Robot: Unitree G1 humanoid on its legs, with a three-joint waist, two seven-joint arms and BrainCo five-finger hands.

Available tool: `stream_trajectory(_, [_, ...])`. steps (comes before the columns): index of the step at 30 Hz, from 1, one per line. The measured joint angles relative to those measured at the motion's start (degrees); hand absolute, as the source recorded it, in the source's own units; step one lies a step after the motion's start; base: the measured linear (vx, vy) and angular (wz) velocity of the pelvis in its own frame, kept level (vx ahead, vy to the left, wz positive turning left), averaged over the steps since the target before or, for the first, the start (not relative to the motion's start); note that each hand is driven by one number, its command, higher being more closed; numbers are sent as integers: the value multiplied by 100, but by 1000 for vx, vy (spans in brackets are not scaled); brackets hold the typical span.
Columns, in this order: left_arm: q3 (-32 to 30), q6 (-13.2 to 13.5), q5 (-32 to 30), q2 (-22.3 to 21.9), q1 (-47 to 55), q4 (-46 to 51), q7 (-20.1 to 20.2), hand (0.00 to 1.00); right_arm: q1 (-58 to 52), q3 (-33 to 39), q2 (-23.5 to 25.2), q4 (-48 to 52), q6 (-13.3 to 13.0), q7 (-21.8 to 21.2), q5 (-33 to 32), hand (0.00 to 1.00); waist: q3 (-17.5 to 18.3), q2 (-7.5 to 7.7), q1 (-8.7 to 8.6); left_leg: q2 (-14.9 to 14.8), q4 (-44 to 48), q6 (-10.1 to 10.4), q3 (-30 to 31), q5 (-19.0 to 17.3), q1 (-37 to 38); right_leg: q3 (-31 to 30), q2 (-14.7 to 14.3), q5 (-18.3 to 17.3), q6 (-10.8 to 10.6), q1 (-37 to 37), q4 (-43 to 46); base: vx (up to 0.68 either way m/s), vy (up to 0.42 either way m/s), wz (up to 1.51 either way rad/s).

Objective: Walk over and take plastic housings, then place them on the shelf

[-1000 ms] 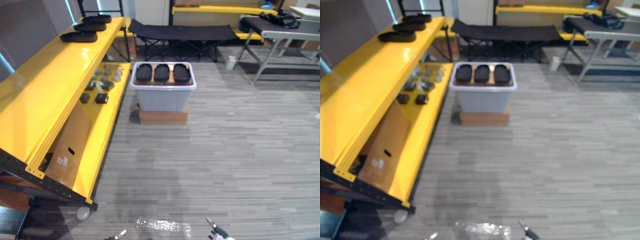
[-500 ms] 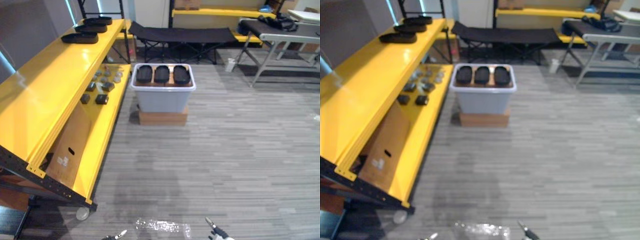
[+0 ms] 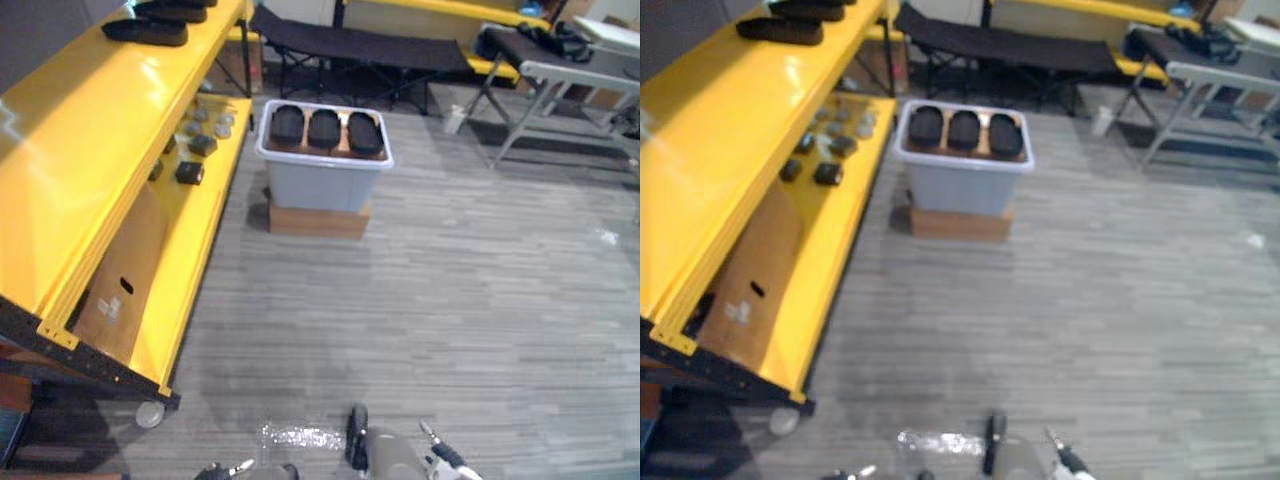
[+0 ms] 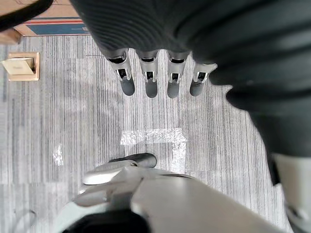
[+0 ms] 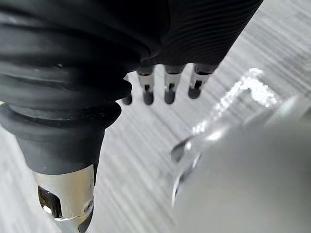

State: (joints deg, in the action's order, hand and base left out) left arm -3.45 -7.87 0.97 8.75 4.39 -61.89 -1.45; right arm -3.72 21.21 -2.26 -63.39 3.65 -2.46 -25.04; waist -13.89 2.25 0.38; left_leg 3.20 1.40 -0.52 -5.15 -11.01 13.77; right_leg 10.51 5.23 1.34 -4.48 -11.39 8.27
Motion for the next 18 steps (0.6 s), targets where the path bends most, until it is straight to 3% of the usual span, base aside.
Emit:
stream_trajectory(1, [-45, 35, 1, -15, 12, 0, -4, 0, -108, 22, -1, -1, 38, -1, 57, 0, 0, 1, 9, -29, 107, 166, 15, -185, 92, 12, -8, 59, 101, 83, 21, 271, -173, 12])
stream_trajectory(3, [-40, 116, 44, -35, 12, 4, -17, 0, -169, 50, -14, -8, 71, 0, 131, 0, 0, -32, 7, -145, 368, 215, 69, -568, 124, 66, -59, 165, 294, 84, 288, 296, -270, 10])
stream_trajectory(4, [-32, 177, 99, -82, 9, 6, -19, 0, -173, 110, -46, -16, 75, 4, 157, 0, 11, -137, -16, -328, 572, 309, 97, -820, 79, 119, -180, 133, 429, -86, 720, 281, -309, 7])
stream_trajectory(6, [-7, 196, 177, -161, 54, 3, -87, 0, -177, 103, -81, -31, 74, 11, 238, 0, 159, -277, -92, -636, 785, 490, 144, -1000, -11, 301, -362, -422, 524, -303, 1189, 387, -321, 9])
stream_trajectory(8, [27, 245, 370, -185, 15, 11, -287, 0, -97, 72, -140, -117, 58, 5, 316, 0, 174, -322, -104, -763, 1511, 687, 142, -885, -387, 330, -452, -586, 751, -350, 1329, 414, -319, -6])
stream_trajectory(9, [19, 319, 601, -229, 9, 23, -427, 0, -73, 55, -180, -120, 22, 6, 400, 0, 200, -391, -111, -836, 2267, 923, 152, -744, -764, 351, -477, -631, 798, -249, 1185, 339, -249, 5])
stream_trajectory(10, [8, 411, 836, -293, 20, 52, -531, 0, -59, 54, -248, -131, -26, 8, 441, 0, 188, -493, -103, -974, 3114, 1017, 108, -625, -1159, 359, -562, -620, 792, 35, 872, 304, -214, 17])
stream_trajectory(12, [-46, 468, 997, -365, 48, 46, -695, 0, -61, 52, -332, -246, -121, 11, 516, 0, 151, -591, -25, -1220, 4255, 959, -60, -669, -1549, 397, -711, -549, 803, 660, 328, 218, -119, 14])
stream_trajectory(14, [-85, 570, 1001, -420, 75, 81, -750, 0, -20, 53, -343, -262, -249, 10, 516, 0, 133, -603, 94, -1165, 4609, 886, -45, -728, -1946, 389, -699, -526, 800, 1142, -27, 23, -50, -2])
stream_trajectory(17, [-283, 757, 954, -471, 145, 251, -750, 0, 291, 75, -338, -219, -520, 9, 528, 0, 90, -535, 232, -934, 3756, 802, -283, -742, -2650, 344, -549, -503, 764, 1467, -360, -211, 50, -8])
stream_trajectory(18, [-318, 822, 913, -465, 148, 259, -748, 0, 395, 79, -311, -133, -594, 9, 519, 0, 44, -474, 255, -820, 3024, 733, -380, -653, -2838, 344, -460, -500, 748, 1547, -451, -233, 74, 3])
